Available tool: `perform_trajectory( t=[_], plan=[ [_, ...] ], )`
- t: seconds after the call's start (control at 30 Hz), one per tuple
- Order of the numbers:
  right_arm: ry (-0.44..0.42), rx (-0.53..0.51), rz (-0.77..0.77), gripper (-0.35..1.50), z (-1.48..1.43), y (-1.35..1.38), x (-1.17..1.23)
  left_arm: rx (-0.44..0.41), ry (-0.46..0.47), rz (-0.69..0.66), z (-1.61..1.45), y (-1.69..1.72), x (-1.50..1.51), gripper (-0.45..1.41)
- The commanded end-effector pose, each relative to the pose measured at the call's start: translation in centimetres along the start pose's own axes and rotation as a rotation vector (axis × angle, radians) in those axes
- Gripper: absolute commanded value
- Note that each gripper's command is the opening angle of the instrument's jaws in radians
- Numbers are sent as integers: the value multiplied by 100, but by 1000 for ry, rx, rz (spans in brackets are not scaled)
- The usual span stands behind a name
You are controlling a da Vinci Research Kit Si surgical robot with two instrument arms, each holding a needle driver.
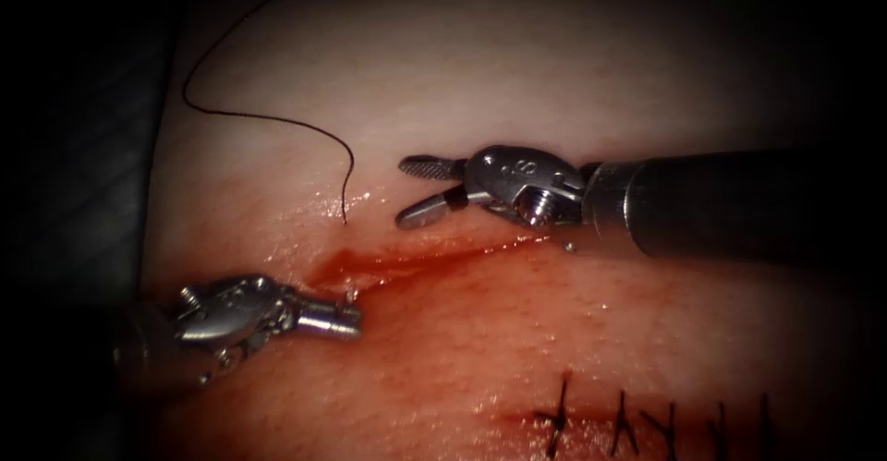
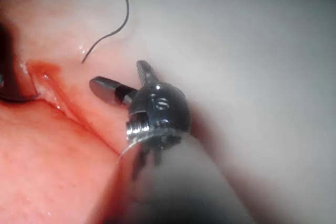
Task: Wound Closure
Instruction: Grab the needle with the left tool and rotate it through the wound.
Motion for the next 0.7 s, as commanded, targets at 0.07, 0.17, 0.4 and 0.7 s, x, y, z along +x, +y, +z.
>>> perform_trajectory(
  t=[0.07, 0.17, 0.4, 0.7],
  plan=[
    [-9, 10, -8, 109, 11, 0, -6, -23, 3, -17, 6, -2, 1, -45],
    [-12, 7, -14, 109, 13, 0, -12, -55, 11, -28, 5, 7, 5, -45],
    [-15, 6, -21, 108, 15, 6, -18, -190, 15, -112, 3, 42, 15, -45],
    [-15, 4, -2, 106, 16, 9, -22, -209, 69, 173, -6, 66, 37, -45]
  ],
)
